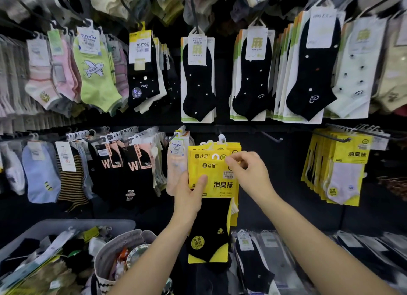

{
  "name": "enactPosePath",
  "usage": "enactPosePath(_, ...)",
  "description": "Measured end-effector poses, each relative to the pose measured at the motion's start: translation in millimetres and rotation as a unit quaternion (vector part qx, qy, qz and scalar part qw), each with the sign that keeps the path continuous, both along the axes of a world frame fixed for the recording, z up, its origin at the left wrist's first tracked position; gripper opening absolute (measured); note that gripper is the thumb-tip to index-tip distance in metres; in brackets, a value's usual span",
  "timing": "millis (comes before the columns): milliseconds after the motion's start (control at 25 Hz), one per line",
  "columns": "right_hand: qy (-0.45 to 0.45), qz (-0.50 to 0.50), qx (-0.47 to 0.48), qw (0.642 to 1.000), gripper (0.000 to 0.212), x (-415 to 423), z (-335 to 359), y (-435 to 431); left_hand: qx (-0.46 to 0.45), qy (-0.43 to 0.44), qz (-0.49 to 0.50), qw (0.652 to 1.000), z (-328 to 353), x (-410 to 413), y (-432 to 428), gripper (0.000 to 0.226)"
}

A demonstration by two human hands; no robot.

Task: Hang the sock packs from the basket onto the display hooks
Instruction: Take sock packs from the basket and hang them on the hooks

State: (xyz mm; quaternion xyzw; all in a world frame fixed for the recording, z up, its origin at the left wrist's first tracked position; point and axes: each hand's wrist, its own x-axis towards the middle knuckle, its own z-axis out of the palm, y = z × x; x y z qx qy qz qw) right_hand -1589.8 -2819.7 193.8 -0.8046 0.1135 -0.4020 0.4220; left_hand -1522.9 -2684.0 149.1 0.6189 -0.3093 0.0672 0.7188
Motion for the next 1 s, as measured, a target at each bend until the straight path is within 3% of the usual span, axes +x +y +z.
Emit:
enactPosePath(120, 0.032, -0.017, -0.044, 0.998, 0.011, 1.2, 3.9, 2.8, 0.019, -0.018, 0.011, 1.000, -6.0, -0.2, -4.8, 0.018)
enactPosePath(360, 0.064, 0.000, 0.003, 0.998, 0.015, 2.6, 7.3, 0.4, 0.029, 0.030, -0.039, 0.998, -10.0, 7.9, -1.5, 0.019)
enactPosePath(600, 0.018, 0.001, 0.024, 1.000, 0.021, 9.7, 17.7, -0.3, 0.004, 0.041, -0.062, 0.997, -7.4, 8.2, -0.6, 0.016)
enactPosePath(800, -0.013, -0.007, 0.127, 0.992, 0.023, 20.3, 35.1, -12.1, -0.038, 0.090, -0.023, 0.995, -20.5, 20.0, 15.9, 0.033)
enactPosePath(1000, 0.022, -0.014, 0.124, 0.992, 0.017, 40.1, 41.6, -12.4, -0.025, 0.121, 0.045, 0.991, -26.7, 39.0, 42.4, 0.013)
